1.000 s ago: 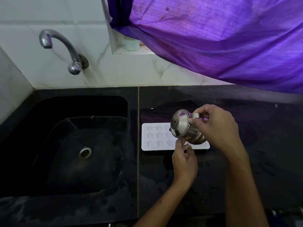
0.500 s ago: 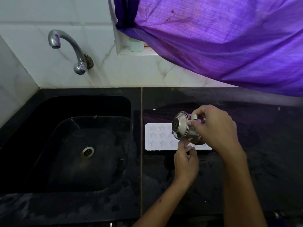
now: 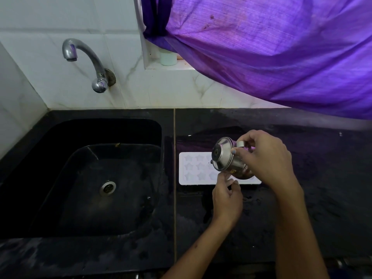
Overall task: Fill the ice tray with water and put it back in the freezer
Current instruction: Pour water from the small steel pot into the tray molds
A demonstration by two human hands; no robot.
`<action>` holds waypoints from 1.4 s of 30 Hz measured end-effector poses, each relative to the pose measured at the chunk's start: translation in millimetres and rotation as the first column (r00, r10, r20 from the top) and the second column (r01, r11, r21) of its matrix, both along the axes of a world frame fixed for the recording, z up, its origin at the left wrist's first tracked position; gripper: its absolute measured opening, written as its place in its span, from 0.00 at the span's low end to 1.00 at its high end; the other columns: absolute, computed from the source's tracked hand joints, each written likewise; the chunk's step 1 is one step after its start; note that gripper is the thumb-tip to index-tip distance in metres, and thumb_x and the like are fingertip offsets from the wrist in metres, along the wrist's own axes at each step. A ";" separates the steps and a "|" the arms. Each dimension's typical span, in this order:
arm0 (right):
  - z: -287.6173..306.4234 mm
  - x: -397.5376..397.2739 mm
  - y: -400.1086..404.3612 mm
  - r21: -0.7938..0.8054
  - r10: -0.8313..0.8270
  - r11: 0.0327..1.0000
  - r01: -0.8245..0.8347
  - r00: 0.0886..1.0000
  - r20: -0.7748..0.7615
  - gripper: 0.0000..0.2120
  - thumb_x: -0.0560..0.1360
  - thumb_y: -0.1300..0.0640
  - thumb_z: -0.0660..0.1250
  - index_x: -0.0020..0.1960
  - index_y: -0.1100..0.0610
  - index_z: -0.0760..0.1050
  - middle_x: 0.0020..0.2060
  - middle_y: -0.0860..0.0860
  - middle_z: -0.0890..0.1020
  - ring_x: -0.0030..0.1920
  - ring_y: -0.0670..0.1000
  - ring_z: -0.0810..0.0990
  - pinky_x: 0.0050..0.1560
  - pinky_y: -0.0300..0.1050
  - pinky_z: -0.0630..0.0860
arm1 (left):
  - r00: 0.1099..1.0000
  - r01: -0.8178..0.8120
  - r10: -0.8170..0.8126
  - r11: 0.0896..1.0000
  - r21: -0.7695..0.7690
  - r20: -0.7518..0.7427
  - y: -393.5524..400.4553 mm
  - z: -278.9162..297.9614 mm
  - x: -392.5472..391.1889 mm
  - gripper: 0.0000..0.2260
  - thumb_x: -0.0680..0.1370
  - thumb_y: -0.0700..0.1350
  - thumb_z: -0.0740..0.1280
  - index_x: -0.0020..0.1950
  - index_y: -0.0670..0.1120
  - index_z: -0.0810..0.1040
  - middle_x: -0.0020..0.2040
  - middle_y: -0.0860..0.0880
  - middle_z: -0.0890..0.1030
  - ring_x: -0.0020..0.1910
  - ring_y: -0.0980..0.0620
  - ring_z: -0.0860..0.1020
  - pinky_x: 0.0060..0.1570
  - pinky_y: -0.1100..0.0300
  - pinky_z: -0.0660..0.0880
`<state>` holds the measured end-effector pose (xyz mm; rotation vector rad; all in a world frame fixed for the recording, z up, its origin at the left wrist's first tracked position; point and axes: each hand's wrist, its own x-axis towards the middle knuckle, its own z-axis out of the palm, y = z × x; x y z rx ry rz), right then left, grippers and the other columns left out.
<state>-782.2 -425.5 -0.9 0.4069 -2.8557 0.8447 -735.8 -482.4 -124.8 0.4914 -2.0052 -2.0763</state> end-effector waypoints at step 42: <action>6.7 3.6 -36.1 0.021 0.113 0.993 -0.113 0.993 -0.034 0.06 0.71 0.50 0.72 0.43 0.45 0.74 0.45 0.43 0.77 0.45 0.50 0.76 0.44 0.47 0.72 | 0.996 -0.081 0.080 0.997 -0.022 -0.038 -24.8 4.9 6.6 0.16 0.79 0.36 0.57 0.66 0.47 0.69 0.63 0.52 0.75 0.57 0.63 0.72 0.48 0.79 0.67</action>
